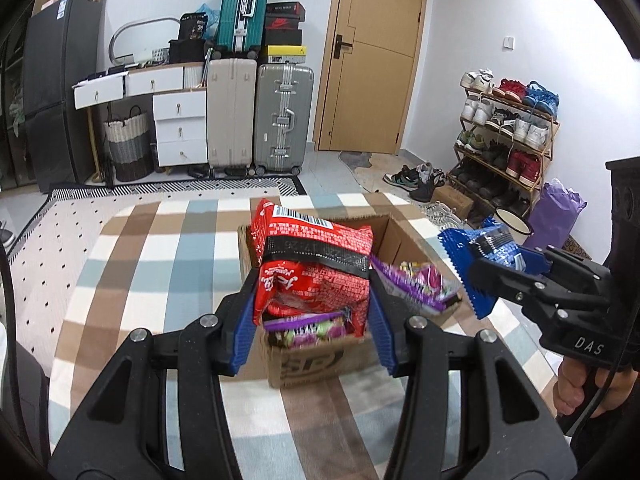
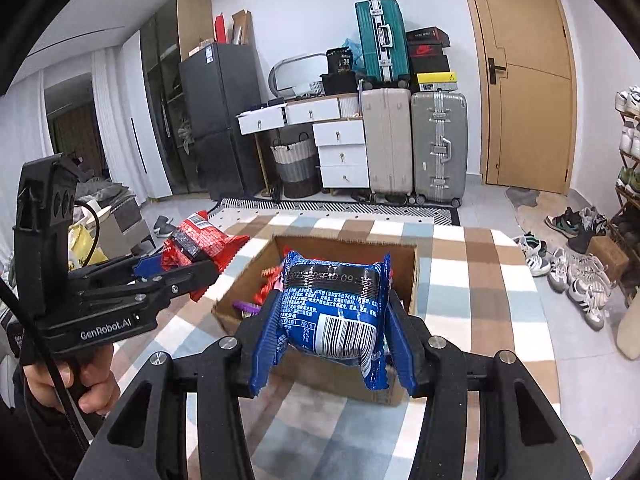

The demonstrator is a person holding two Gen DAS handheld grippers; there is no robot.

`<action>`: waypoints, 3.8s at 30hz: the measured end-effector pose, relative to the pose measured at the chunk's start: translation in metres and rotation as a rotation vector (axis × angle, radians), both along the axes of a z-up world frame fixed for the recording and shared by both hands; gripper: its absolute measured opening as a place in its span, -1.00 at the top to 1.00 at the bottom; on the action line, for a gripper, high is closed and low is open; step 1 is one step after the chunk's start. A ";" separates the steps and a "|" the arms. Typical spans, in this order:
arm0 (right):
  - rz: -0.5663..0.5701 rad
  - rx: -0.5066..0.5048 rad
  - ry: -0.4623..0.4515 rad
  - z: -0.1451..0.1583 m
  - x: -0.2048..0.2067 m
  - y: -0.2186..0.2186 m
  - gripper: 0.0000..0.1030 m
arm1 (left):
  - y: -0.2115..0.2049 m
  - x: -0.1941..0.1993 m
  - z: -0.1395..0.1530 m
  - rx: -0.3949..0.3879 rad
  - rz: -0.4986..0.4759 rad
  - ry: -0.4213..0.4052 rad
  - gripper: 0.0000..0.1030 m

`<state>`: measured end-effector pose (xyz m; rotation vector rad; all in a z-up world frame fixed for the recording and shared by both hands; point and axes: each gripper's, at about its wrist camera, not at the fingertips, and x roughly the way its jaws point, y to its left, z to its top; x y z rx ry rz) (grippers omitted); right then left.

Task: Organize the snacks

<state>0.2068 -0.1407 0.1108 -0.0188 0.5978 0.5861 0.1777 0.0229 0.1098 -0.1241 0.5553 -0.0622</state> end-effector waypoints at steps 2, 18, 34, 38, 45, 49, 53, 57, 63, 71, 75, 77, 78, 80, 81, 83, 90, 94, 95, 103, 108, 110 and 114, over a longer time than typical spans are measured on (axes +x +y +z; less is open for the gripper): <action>0.002 0.004 -0.008 0.004 0.007 0.002 0.04 | -0.002 0.004 0.004 0.000 -0.006 -0.004 0.10; 0.006 0.008 0.029 -0.003 0.066 0.024 0.04 | -0.005 0.055 0.000 0.018 -0.002 0.023 0.10; -0.018 -0.020 0.100 -0.047 0.108 0.032 0.04 | 0.012 0.107 -0.052 0.008 0.024 0.102 0.10; -0.021 -0.024 0.114 -0.056 0.115 0.034 0.04 | 0.016 0.114 -0.061 0.006 0.028 0.110 0.10; -0.020 -0.040 0.137 -0.071 0.125 0.040 0.03 | 0.017 0.127 -0.076 0.020 0.021 0.120 0.10; -0.021 -0.050 0.143 -0.077 0.128 0.043 0.03 | 0.014 0.130 -0.079 0.027 0.014 0.128 0.09; -0.020 -0.046 0.139 -0.077 0.128 0.043 0.03 | 0.009 0.128 -0.075 0.040 -0.007 0.121 0.09; -0.031 -0.041 0.124 -0.070 0.122 0.041 -0.02 | 0.006 0.125 -0.073 0.048 -0.010 0.121 0.05; -0.030 -0.043 0.086 -0.058 0.110 0.033 -0.34 | 0.008 0.113 -0.064 0.049 0.021 0.095 -0.40; -0.020 0.022 0.014 -0.039 0.078 0.015 -0.98 | 0.021 0.084 -0.046 0.029 0.048 0.032 -0.98; 0.008 0.021 -0.021 -0.034 0.058 0.015 -0.99 | 0.023 0.065 -0.036 0.020 0.048 0.007 -0.98; 0.019 0.025 -0.037 -0.032 0.047 0.015 -0.99 | 0.024 0.052 -0.031 0.015 0.053 -0.014 -0.98; 0.024 0.028 -0.043 -0.031 0.042 0.014 -0.99 | 0.024 0.045 -0.029 0.014 0.056 -0.029 -0.98; 0.032 0.033 -0.060 -0.030 0.031 0.013 -0.99 | 0.024 0.032 -0.026 0.015 0.064 -0.047 -0.98; 0.033 0.037 -0.073 -0.029 0.024 0.012 -0.99 | 0.025 0.027 -0.025 0.018 0.068 -0.052 -0.98; 0.037 0.049 -0.081 -0.030 0.016 0.009 -0.99 | 0.024 0.015 -0.024 0.025 0.065 -0.062 -0.98; 0.030 0.070 -0.068 -0.049 -0.012 -0.004 -0.99 | 0.024 -0.021 -0.042 0.039 0.059 -0.072 -0.98; 0.012 0.075 -0.081 -0.064 -0.024 -0.013 -0.99 | 0.018 -0.034 -0.059 0.057 0.069 -0.085 -0.98; 0.008 0.077 -0.085 -0.067 -0.026 -0.015 -0.99 | 0.017 -0.037 -0.064 0.057 0.072 -0.093 -0.98; 0.005 0.063 -0.162 -0.082 -0.056 -0.027 -0.99 | 0.005 -0.056 -0.093 0.075 0.097 -0.164 -0.98; 0.001 0.066 -0.180 -0.090 -0.066 -0.035 -0.99 | 0.003 -0.063 -0.100 0.063 0.086 -0.171 -0.98; -0.008 0.064 -0.189 -0.091 -0.067 -0.036 -0.99 | 0.004 -0.063 -0.103 0.053 0.086 -0.163 -0.98; -0.023 0.065 -0.202 -0.093 -0.069 -0.038 -0.99 | 0.005 -0.061 -0.106 0.067 0.087 -0.162 -0.98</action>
